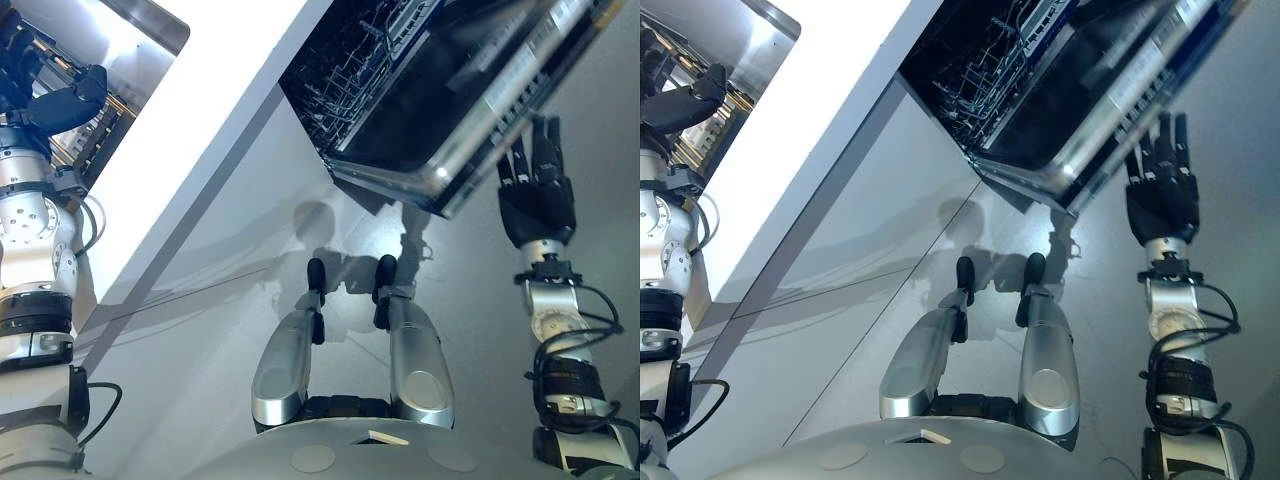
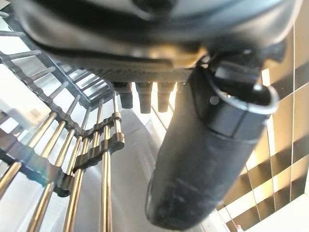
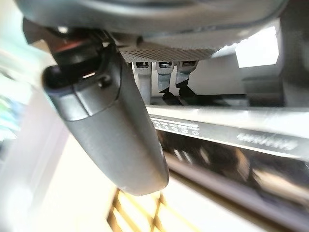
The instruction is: Pick up plates and place into dishwasher.
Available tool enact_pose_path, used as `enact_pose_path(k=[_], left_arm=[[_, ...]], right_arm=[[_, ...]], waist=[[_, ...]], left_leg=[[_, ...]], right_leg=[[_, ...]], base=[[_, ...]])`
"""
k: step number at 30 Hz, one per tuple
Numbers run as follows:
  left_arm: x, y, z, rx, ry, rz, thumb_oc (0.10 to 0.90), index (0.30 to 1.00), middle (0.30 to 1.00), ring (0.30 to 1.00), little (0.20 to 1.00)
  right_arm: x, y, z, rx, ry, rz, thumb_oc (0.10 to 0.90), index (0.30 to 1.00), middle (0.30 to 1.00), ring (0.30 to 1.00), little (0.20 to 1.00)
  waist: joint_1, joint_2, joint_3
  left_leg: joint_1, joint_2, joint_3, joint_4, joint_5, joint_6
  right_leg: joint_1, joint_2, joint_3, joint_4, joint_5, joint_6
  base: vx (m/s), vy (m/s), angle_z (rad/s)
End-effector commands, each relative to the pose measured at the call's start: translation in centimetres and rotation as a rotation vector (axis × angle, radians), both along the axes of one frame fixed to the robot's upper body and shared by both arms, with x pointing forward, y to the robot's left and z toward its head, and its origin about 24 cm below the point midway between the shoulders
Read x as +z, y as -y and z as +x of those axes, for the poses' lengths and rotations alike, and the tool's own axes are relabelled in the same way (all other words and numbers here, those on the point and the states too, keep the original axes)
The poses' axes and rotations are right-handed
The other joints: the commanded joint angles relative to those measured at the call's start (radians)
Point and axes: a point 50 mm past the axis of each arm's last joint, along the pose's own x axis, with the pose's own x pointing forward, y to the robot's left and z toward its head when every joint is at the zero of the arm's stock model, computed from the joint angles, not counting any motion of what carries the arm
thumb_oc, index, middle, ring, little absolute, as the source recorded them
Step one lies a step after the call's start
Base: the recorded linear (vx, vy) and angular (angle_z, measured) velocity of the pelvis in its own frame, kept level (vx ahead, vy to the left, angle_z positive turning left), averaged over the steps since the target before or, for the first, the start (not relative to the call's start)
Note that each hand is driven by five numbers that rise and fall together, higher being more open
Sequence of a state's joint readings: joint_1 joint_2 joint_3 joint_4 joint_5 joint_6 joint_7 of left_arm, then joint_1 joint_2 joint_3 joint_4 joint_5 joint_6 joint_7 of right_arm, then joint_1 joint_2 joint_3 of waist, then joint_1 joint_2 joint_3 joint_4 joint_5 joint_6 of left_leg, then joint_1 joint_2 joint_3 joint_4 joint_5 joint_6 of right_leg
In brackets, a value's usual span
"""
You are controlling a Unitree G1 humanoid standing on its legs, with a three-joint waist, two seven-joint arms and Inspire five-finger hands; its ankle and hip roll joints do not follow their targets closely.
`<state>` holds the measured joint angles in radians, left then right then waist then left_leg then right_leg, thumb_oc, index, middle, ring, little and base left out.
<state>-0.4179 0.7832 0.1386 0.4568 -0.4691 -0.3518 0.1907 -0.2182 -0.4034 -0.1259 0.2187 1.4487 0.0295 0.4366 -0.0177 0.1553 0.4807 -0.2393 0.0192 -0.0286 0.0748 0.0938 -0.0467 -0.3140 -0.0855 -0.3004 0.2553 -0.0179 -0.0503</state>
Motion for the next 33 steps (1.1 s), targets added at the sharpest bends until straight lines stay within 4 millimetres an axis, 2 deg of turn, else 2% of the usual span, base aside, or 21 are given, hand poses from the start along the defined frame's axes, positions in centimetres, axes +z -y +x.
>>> enact_pose_path(k=[1, 5, 8, 12, 16, 21, 24, 28, 31, 33], left_arm=[[2.3, 5.0, 1.1, -0.198, 0.173, 0.073, 0.800, 0.900, 0.900, 0.900, 0.900], [1.8, 4.9, 1.2, -0.209, 0.153, 0.058, 0.800, 0.900, 0.900, 0.900, 0.900], [1.0, 4.8, 1.1, -0.215, 0.131, 0.051, 0.800, 0.900, 0.900, 0.900, 0.900], [0.4, 4.8, 0.9, -0.221, 0.109, 0.047, 0.800, 0.900, 0.900, 0.900, 0.900], [-0.3, 4.7, 0.4, -0.217, 0.094, 0.035, 0.800, 0.900, 0.900, 0.900, 0.900], [-1.4, 4.5, -0.5, -0.209, 0.083, 0.011, 0.800, 0.900, 0.900, 0.900, 0.900], [-2.9, 4.4, -1.6, -0.198, 0.069, -0.007, 0.800, 0.900, 0.900, 0.900, 0.900], [-5.1, 4.9, -3.2, -0.187, 0.055, -0.039, 0.800, 0.900, 0.900, 0.900, 0.900], [-6.5, 5.1, -4.3, -0.170, 0.038, -0.064, 0.800, 0.900, 0.900, 0.900, 0.900], [-7.1, 5.1, -4.8, -0.156, 0.031, -0.083, 0.800, 0.900, 0.900, 0.900, 0.900]], right_arm=[[10.3, -19.4, -1.8, 0.920, 0.514, -0.186, 0.800, 0.900, 0.900, 0.900, 0.900], [11.2, -20.9, -2.8, 0.940, 0.536, -0.210, 0.800, 0.900, 0.900, 0.900, 0.900], [11.0, -21.5, -3.0, 0.919, 0.498, -0.214, 0.800, 0.900, 0.900, 0.900, 0.900], [9.9, -21.3, -2.3, 0.860, 0.428, -0.210, 0.800, 0.900, 0.900, 0.900, 0.900], [8.1, -20.0, -1.0, 0.723, 0.323, -0.207, 0.800, 0.900, 0.900, 0.900, 0.900], [4.4, -16.7, 0.3, 0.503, 0.199, -0.300, 0.800, 0.900, 0.900, 0.900, 0.900], [0.9, -13.1, 0.3, 0.330, 0.117, -0.485, 0.800, 0.900, 0.900, 0.900, 0.900], [-3.1, -7.8, -1.4, 0.051, 0.024, -0.779, 0.800, 0.900, 0.900, 0.900, 0.900], [-5.1, -5.6, -3.2, -0.118, -0.030, -0.971, 0.800, 0.900, 0.900, 0.900, 0.900], [-6.4, -4.7, -4.1, -0.171, -0.079, -1.053, 0.800, 0.900, 0.900, 0.900, 0.900]], waist=[[0.103, -0.066, -0.066], [0.116, -0.070, -0.085], [0.124, -0.079, -0.106], [0.128, -0.091, -0.124], [0.130, -0.102, -0.145], [0.125, -0.112, -0.168], [0.112, -0.118, -0.191], [0.090, -0.122, -0.221], [0.070, -0.122, -0.244], [0.056, -0.124, -0.257]], left_leg=[[0.009, -0.093, 0.019, 0.073, -0.126, 0.085], [0.026, -0.101, 0.020, 0.078, -0.135, 0.092], [0.043, -0.106, 0.022, 0.073, -0.135, 0.098], [0.068, -0.110, 0.025, 0.062, -0.141, 0.104], [0.089, -0.113, 0.036, 0.054, -0.151, 0.112], [0.113, -0.114, 0.052, 0.043, -0.163, 0.119], [0.137, -0.112, 0.064, 0.020, -0.166, 0.120], [0.173, -0.105, 0.079, -0.018, -0.167, 0.119], [0.199, -0.097, 0.091, -0.036, -0.171, 0.117], [0.214, -0.094, 0.095, -0.042, -0.174, 0.116]], right_leg=[[0.037, -0.002, 0.088, 0.055, -0.119, 0.065], [0.063, -0.006, 0.086, 0.028, -0.104, 0.070], [0.086, -0.005, 0.089, -0.006, -0.082, 0.076], [0.114, -0.006, 0.093, -0.042, -0.064, 0.088], [0.130, -0.010, 0.101, -0.062, -0.050, 0.103], [0.145, -0.015, 0.105, -0.070, -0.049, 0.118], [0.160, -0.014, 0.111, -0.080, -0.051, 0.130], [0.183, -0.007, 0.117, -0.104, -0.052, 0.139], [0.203, 0.001, 0.124, -0.114, -0.058, 0.141], [0.217, 0.007, 0.128, -0.119, -0.063, 0.140]], base=[[0.11, 0.132, 0.07], [0.08, 0.094, 0.18], [0.09, 0.082, 0.34], [0.09, 0.062, 0.16], [0.06, 0.050, 0.06], [0.03, 0.031, 0.01], [0.03, 0.031, 0.11], [-0.01, 0.009, 0.14], [0.00, 0.000, 0.00], [-0.01, -0.023, -0.07]])
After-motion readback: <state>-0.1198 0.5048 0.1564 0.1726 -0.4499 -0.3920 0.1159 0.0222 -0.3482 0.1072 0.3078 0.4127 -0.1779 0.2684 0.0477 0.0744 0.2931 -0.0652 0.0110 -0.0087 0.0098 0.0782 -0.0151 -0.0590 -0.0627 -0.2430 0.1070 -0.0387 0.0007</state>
